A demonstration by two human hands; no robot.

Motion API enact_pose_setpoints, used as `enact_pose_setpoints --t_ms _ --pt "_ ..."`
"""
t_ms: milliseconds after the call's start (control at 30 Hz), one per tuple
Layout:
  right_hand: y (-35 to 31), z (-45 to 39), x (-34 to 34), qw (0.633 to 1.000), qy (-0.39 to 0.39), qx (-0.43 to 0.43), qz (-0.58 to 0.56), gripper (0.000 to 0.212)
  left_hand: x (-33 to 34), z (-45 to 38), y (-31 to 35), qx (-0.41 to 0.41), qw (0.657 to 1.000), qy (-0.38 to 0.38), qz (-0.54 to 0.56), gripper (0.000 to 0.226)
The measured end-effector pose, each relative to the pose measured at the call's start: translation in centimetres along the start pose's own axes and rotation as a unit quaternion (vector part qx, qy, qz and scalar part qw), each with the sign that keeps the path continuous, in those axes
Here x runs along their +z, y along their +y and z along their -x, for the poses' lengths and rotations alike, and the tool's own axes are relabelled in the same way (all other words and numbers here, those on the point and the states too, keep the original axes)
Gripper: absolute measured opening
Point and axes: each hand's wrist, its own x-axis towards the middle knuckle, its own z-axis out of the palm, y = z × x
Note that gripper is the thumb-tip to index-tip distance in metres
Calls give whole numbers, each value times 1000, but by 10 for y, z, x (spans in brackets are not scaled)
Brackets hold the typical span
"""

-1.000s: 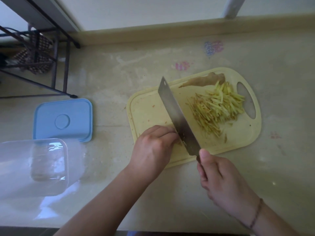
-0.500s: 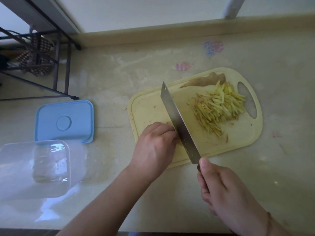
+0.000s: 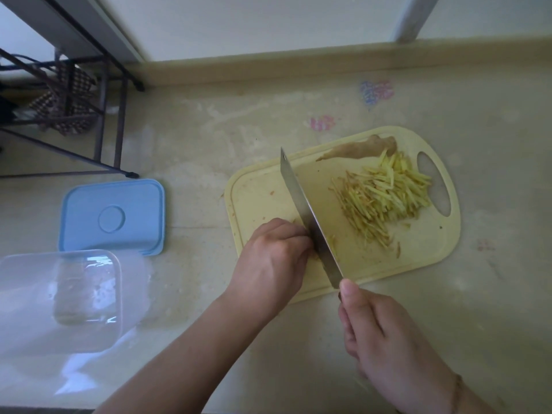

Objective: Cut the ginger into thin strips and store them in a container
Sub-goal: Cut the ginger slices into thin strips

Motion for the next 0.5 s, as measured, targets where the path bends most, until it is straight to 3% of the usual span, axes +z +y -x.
enact_pose_setpoints --t_ms 133,367,500 --pt "-1 8 0 999 -12 38 -7 81 2 3 2 -16 1000 9 -20 15" --pt "1 -4 13 1000 14 -16 5 68 7 6 -1 -22 999 20 -18 13" --pt "-3 4 6 1000 12 9 1 76 6 7 -2 -19 999 29 -8 12"
